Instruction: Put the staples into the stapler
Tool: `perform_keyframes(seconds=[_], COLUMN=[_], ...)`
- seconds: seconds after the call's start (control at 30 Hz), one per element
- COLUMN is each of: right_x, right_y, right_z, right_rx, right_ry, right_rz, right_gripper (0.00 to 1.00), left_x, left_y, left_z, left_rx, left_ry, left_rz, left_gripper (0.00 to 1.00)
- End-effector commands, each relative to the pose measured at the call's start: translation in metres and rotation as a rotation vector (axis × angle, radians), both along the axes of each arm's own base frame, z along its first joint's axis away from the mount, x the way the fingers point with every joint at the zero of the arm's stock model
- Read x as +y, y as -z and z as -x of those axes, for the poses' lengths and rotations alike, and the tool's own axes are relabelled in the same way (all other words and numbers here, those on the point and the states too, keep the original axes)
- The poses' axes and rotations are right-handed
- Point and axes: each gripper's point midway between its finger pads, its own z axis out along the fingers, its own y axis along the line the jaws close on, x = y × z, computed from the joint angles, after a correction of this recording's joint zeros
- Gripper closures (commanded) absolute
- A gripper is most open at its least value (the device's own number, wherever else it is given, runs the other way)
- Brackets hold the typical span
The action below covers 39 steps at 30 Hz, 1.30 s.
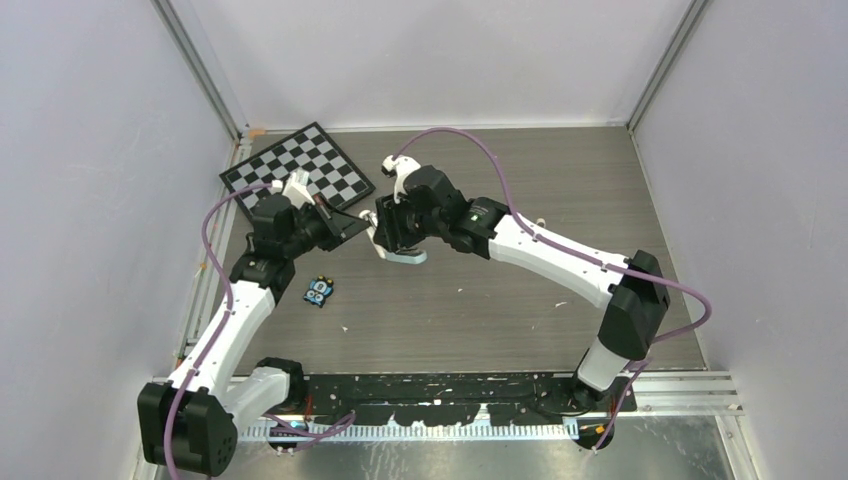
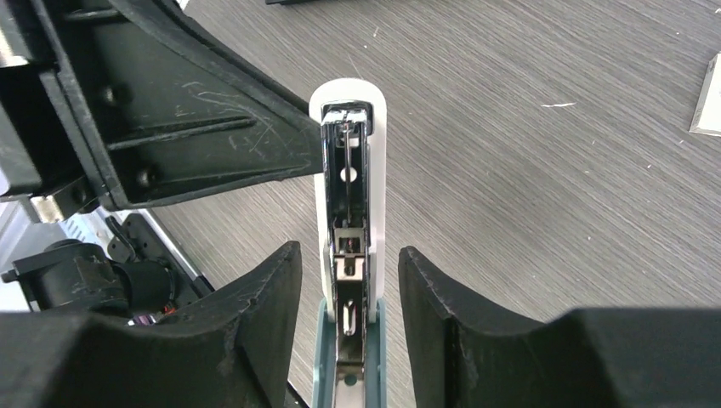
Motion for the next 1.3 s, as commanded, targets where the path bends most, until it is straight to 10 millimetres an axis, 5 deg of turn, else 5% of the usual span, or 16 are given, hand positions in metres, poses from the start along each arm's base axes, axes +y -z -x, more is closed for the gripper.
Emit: perform_keyframes(seconds=[0.0, 0.23, 0.37, 0.63, 0.8, 0.97, 1.1, 1.27], right_x=[0.006, 0.004, 0.001, -0.036, -0.083, -0.125, -0.158, -0.174], right_y=[-0.021, -0.017, -0.018, -0.008, 0.016, 0.060, 0.102, 0.135], right_z=[-0.009, -0.010, -0.008, -0.033, -0.057, -0.051, -0.051, -0.044], right_rx=[-0.065, -0.109, -0.192, -0.204, -0.183, -0.189, -0.134, -0.057], right_ry=[0.003, -0.019, -0.069, -0.004, 0.028, -0.139, -0.246, -0.398], right_rz=[-0.029, -0.021, -0.035, -0.025, 0.072, 0.366, 0.627, 0.760], right_gripper=[0.52, 0.77, 0.81, 0.83, 0.83, 0.77, 0.73, 0.75], left_x=[-0.010, -0.012, -0.014, -0.008, -0.004, 0.003, 0.005, 0.017], left_y=[-0.031, -0.035, -0.039, -0.024, -0.014, -0.002, 0.004, 0.012], left_z=[0.003, 0.007, 0.007, 0.012, 0.019, 0.024, 0.028, 0.031], left_rx=[-0.104, -0.107, -0.109, -0.060, -0.032, -0.019, -0.017, -0.008], left_ry=[0.059, 0.071, 0.073, 0.044, 0.037, 0.023, 0.029, 0.004], left_rz=[0.039, 0.055, 0.077, 0.053, 0.016, -0.080, -0.147, -0.271], left_gripper=[1.00, 1.00, 1.00, 0.59, 0.45, 0.37, 0.02, 0.00])
